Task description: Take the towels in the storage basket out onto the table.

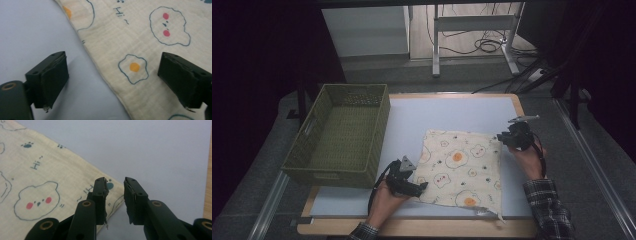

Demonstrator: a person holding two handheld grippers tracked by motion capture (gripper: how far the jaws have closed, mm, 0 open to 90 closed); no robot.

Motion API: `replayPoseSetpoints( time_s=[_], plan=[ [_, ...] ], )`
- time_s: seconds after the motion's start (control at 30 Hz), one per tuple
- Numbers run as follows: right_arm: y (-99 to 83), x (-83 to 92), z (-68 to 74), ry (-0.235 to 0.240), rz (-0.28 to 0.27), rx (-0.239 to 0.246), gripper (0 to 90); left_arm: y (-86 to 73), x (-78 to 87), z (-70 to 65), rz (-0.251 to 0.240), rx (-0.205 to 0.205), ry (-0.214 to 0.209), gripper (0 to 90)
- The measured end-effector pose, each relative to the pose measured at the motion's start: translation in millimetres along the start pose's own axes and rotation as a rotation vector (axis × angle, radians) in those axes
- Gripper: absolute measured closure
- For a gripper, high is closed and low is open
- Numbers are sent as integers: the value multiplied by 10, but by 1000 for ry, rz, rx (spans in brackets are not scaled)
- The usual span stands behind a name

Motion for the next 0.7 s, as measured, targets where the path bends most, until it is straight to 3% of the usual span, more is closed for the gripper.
replayPoseSetpoints(
  time_s=[0.17,0.4,0.7],
  plan=[
    [-65,11,29,17,-3,10,694,70,10,121,-6,56,0,174],
    [-113,36,57,34,-13,18,693,305,-22,258,-9,80,7,277],
    [-187,71,56,64,-16,14,693,581,-159,505,-8,124,30,501]
  ],
)
Point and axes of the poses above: each handheld gripper's, and its own axes: x roughly backward along the jaws, y roughly out of its top, z roughly to its left, the point moved 9 cm from there along -x, roughly forward along the jaws, and after that the axes turned 12 degrees about z, right-handed, at the moved point
